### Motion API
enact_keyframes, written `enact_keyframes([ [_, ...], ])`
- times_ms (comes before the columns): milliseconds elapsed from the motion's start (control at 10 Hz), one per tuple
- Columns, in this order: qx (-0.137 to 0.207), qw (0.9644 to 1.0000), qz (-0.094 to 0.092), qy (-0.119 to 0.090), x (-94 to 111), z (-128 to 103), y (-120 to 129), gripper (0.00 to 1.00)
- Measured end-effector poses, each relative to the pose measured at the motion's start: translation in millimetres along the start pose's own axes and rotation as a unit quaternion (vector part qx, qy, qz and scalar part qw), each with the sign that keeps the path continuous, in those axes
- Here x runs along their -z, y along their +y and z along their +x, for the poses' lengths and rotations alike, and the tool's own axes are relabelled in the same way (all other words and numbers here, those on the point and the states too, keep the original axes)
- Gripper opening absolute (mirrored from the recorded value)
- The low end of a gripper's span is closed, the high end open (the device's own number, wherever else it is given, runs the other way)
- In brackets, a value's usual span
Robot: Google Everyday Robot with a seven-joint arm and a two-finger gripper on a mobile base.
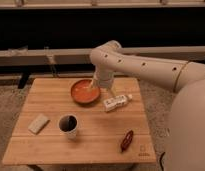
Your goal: Move the arm in a circular motion
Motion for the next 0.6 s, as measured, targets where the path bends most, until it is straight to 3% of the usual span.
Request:
enact_keyframes([
  [400, 0.006, 1.0, -0.002, 0.0, -2, 8, -7, 0.8],
  [600, 0.014, 0.9999, 0.003, -0.001, -5, 11, -32, 0.8],
])
